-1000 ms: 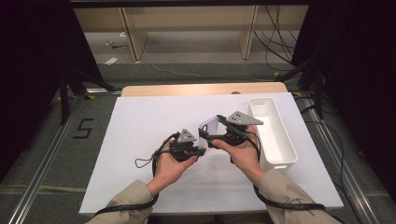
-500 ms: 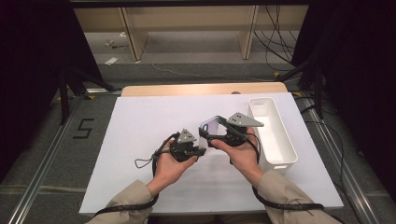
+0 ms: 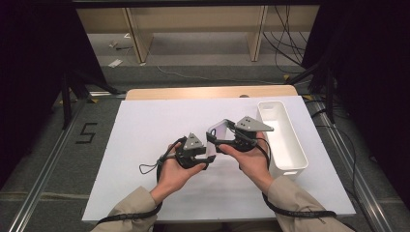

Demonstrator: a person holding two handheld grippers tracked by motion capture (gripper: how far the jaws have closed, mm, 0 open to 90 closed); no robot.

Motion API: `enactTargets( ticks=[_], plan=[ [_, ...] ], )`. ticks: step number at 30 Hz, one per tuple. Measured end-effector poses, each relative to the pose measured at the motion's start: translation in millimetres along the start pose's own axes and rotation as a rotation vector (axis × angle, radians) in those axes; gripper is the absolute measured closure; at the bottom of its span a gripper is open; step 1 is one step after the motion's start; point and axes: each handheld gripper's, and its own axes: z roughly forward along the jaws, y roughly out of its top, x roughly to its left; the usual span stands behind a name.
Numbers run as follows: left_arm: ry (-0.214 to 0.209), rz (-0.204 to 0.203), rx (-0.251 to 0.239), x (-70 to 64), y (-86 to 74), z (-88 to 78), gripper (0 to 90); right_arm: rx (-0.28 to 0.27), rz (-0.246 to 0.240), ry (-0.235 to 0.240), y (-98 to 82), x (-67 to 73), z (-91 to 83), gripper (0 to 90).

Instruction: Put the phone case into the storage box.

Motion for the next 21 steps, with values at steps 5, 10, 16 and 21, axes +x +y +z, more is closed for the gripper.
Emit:
enactTargets(
  ticks=[5,10,16,21],
  plan=[
    [0.009,0.041,-0.006,-0.7,-0.1,-6.9,22.7,-0.005,-0.018,-0.003,2.5,-2.5,-2.7,17.5],
    [-0.004,0.072,0.008,1.3,-1.3,-14.6,7.7,-0.007,-0.025,-0.009,5.1,-5.3,-6.5,17.5],
    [-0.026,0.115,0.021,3.6,-5.0,-21.4,0.0,-0.023,-0.023,-0.025,9.6,-11.1,-12.2,17.6],
    [-0.022,0.123,0.021,7.3,-8.7,-28.1,0.0,-0.039,-0.019,-0.041,13.4,-16.6,-17.1,17.6]
  ],
)
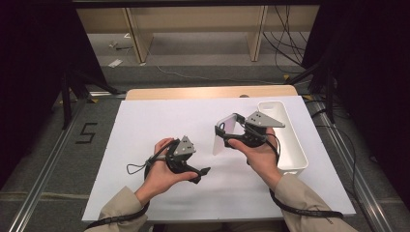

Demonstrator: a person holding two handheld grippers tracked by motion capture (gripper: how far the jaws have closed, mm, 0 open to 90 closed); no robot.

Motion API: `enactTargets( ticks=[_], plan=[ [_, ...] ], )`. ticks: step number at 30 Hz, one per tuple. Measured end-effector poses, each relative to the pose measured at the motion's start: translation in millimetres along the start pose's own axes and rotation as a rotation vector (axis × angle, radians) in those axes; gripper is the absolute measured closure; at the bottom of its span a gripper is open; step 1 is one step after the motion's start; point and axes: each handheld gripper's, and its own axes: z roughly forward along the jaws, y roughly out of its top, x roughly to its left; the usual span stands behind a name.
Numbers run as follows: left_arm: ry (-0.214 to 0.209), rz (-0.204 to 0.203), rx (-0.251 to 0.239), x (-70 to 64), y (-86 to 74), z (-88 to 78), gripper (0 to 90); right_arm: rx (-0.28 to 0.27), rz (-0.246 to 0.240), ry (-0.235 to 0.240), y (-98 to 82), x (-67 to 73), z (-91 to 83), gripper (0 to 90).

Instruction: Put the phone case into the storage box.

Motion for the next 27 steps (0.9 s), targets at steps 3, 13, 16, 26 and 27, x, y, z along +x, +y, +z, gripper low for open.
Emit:
enactTargets(
  ticks=[3,13,16,26,27],
  plan=[
    [0.001,-0.004,-0.011,2.4,-2.4,-4.0,0.0,-0.006,0.0,-0.009,2.1,-3.1,-2.4,17.6],
    [0.011,-0.004,-0.019,7.0,-9.7,-12.5,0.0,-0.012,0.001,-0.035,6.4,-10.2,-7.6,17.6],
    [0.01,-0.004,-0.024,7.4,-11.2,-15.2,0.0,-0.015,0.003,-0.044,7.9,-12.8,-9.6,17.6],
    [0.017,-0.012,-0.028,9.7,-17.3,-24.3,0.0,-0.04,0.004,-0.08,15.3,-23.8,-17.9,17.6],
    [0.016,-0.008,-0.026,10.3,-18.0,-25.3,0.0,-0.04,0.003,-0.084,16.0,-25.0,-18.7,17.6]
  ],
)
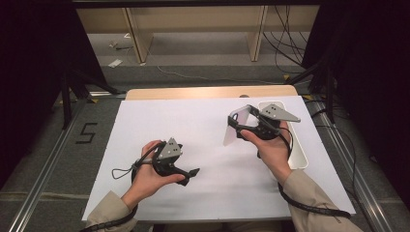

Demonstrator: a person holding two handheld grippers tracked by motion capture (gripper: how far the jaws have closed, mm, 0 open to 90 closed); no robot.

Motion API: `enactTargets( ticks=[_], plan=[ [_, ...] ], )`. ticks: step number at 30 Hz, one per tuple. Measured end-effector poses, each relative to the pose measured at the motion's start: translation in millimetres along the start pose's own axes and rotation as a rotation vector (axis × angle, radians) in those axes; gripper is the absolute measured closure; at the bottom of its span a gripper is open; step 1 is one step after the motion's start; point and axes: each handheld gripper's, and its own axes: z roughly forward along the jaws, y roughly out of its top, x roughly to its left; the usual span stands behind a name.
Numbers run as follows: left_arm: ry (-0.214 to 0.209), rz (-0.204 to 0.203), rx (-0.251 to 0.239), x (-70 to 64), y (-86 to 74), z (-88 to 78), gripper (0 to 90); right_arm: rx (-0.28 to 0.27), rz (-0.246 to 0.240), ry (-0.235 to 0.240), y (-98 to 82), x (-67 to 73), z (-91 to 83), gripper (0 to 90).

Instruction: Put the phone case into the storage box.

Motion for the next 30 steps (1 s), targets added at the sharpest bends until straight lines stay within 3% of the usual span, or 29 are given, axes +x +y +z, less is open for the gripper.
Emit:
enactTargets(
  ticks=[30],
  plan=[
    [0.027,-0.029,-0.007,8.1,-14.5,-16.6,0.0,-0.036,0.012,-0.105,13.3,-30.1,-16.6,17.6]
  ],
)
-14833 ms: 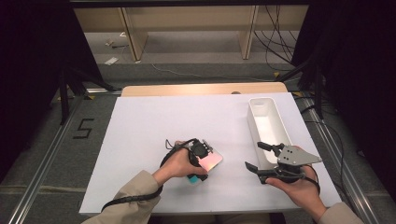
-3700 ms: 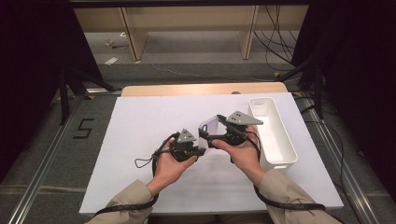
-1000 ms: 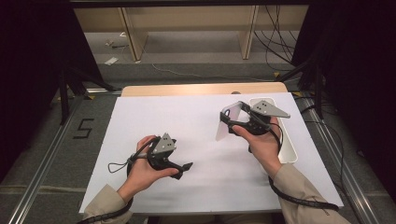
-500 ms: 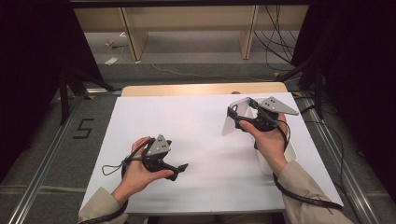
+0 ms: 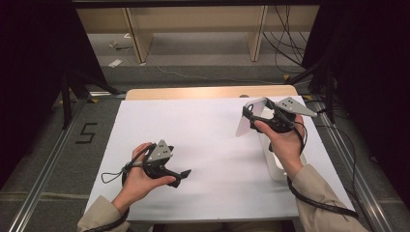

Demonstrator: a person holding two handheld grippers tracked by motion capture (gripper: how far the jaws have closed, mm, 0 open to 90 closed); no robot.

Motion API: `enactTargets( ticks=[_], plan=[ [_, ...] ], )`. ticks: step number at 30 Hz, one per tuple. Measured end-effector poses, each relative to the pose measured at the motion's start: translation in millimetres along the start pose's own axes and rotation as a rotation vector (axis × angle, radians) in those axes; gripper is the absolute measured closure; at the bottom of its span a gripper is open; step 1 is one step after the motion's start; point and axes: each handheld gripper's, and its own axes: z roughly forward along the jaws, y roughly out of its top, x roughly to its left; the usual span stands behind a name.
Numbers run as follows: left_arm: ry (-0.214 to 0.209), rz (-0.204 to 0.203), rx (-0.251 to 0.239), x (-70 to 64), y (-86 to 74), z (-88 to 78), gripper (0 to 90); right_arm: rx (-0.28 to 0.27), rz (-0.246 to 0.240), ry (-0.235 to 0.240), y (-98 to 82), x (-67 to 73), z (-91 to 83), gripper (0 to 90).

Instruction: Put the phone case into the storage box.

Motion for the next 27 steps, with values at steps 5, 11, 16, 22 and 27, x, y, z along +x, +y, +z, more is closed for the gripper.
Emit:
enactTargets(
  ticks=[5,11,16,22,27],
  plan=[
    [0.002,-0.003,0.004,2.0,-1.4,-1.6,0.0,-0.004,0.002,-0.018,2.4,-5.3,-2.3,17.6],
    [0.009,-0.006,0.005,3.8,-2.7,-2.9,0.0,-0.013,0.01,-0.042,4.4,-13.2,-5.3,17.6],
    [0.011,-0.011,0.003,4.5,-3.5,-3.5,0.0,-0.017,0.01,-0.061,6.1,-18.8,-7.9,17.6],
    [0.012,-0.01,0.007,5.3,-4.3,-4.6,0.0,-0.016,0.015,-0.085,7.8,-25.0,-10.8,17.6],
    [0.014,-0.013,0.004,5.3,-5.1,-4.9,0.0,-0.023,0.02,-0.102,8.3,-30.7,-12.7,17.6]
  ],
)
